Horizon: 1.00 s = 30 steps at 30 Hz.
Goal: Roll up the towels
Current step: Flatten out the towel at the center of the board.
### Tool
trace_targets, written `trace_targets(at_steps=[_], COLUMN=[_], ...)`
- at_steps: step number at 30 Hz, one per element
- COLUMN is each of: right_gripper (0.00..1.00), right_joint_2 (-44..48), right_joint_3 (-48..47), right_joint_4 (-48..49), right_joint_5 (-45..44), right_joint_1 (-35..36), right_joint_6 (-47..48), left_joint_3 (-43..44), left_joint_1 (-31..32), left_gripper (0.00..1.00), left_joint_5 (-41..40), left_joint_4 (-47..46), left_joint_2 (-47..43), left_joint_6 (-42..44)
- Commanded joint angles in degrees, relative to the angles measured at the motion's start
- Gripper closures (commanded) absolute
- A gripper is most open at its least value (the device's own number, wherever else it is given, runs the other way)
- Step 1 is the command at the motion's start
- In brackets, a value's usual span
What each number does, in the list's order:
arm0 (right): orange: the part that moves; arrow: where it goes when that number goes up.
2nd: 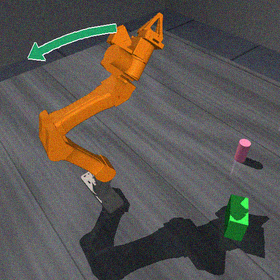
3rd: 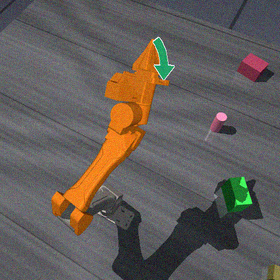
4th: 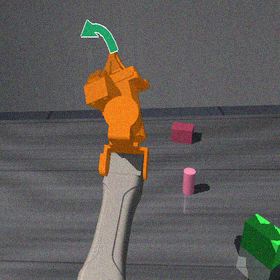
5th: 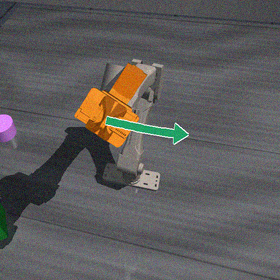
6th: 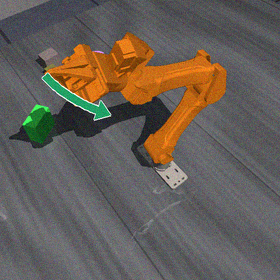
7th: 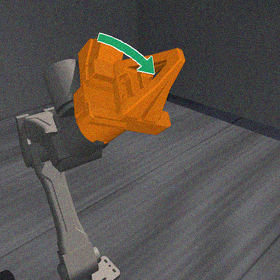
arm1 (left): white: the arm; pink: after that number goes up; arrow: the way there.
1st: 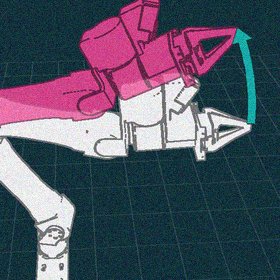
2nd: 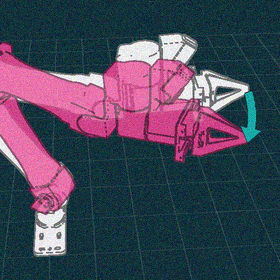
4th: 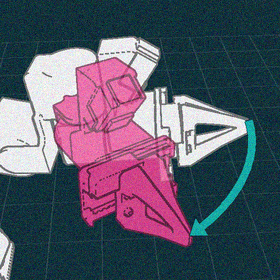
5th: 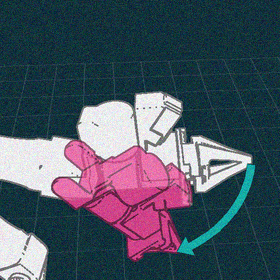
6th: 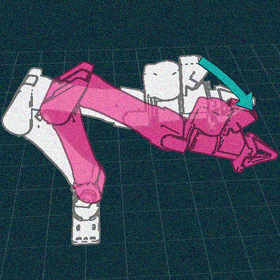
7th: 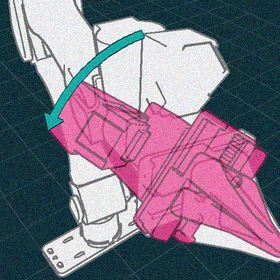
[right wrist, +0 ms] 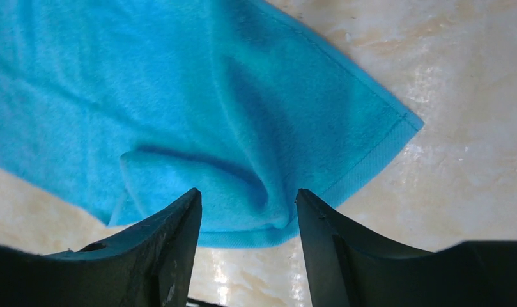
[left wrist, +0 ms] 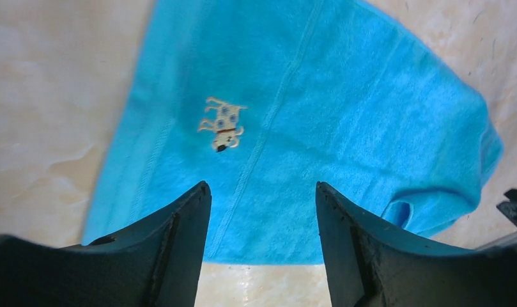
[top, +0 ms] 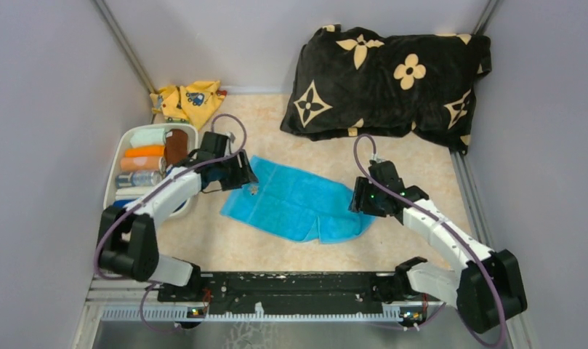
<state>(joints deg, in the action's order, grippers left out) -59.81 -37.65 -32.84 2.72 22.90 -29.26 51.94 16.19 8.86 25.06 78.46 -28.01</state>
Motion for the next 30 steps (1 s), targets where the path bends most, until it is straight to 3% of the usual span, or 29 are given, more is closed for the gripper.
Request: trace_targets(at_steps=[1,11,18,21,25,30], right_gripper=[0.42,0.30,0.26,0.26,0.25,0.25], right_joint_2=[-4.26,-16.45,-32.53,-37.16,-32.29,-20.81], right_joint_3=[1.88,3.79,-10.24,-18.44,-20.08,-13.81], right_joint_4=[8.80,21.84,25.91,22.89,18.04,11.22], right_joint_5=[-5.30,1.60,4.25,7.36,11.03,11.36], right_joint_1=[-1.40,-11.94,-17.06,-17.02,-16.36,-12.69], right_joint_6=[-4.79,-3.51,3.33,6.90,7.95,8.18], left_joint_3=[1.87,0.14,-2.33,-1.91,-2.48,-4.30], left_joint_1=[2.16,-1.22,-6.91,-6.96,-6.96,-6.96], left_gripper=[0.33,0.32,0.32,0.32,0.32,0.31], left_joint_5=[2.84,1.33,3.14,3.51,2.00,0.84], left_joint_4=[-4.24,-6.79,-9.33,-9.25,-8.50,-8.55], left_joint_2=[8.97,20.59,21.97,21.23,19.09,17.68], left_joint_6=[-0.37,-2.75,-5.26,-5.30,-5.17,-6.20])
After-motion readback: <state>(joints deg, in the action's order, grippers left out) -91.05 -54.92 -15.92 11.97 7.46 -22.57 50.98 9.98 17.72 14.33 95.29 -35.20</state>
